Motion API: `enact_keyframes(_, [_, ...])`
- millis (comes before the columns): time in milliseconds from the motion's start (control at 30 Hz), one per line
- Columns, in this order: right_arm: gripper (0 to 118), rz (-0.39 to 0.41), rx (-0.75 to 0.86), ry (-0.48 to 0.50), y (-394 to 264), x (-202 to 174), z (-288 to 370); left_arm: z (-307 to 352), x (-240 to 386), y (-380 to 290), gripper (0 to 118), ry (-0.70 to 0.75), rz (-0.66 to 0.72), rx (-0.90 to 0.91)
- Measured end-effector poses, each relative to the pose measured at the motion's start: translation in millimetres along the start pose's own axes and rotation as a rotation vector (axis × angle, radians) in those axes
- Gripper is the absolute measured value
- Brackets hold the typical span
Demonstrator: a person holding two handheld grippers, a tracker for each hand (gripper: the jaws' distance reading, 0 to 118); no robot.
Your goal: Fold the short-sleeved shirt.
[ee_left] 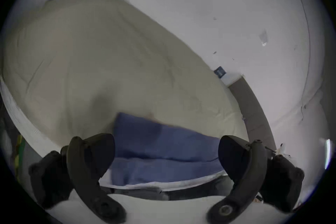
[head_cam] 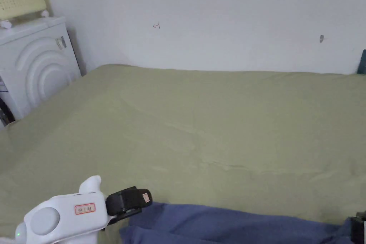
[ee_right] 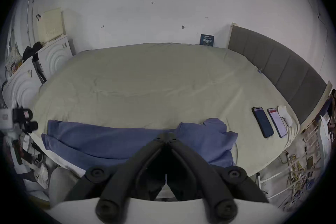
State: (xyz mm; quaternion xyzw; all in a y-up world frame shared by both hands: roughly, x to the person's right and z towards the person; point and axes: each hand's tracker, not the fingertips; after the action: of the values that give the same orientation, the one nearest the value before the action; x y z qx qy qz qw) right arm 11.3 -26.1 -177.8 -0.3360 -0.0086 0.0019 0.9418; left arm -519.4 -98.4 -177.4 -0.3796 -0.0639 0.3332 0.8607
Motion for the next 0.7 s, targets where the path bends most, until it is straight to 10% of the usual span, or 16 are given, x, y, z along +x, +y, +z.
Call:
enact_keyframes(433, [1, -0.026, -0.039, 0.059, 4, -5, -6, -50, -39, -38, 96, 0.009, 0.188, -0.173])
enact_keyframes(467, [1, -0.026, -0.044, 0.064, 2, -6, -7, -47, -36, -38, 82, 0.036, 0.201, -0.172])
enact_keyframes(533, [1, -0.014, -0.055, 0.063, -1, -9, -9, -40, -26, -33, 9, 0.227, 0.089, -0.175])
enact_keyframes(700, [1, -0.020, -0.078, 0.093, -5, -9, -10, -31, -15, -33, 8, 0.095, 0.141, -0.187])
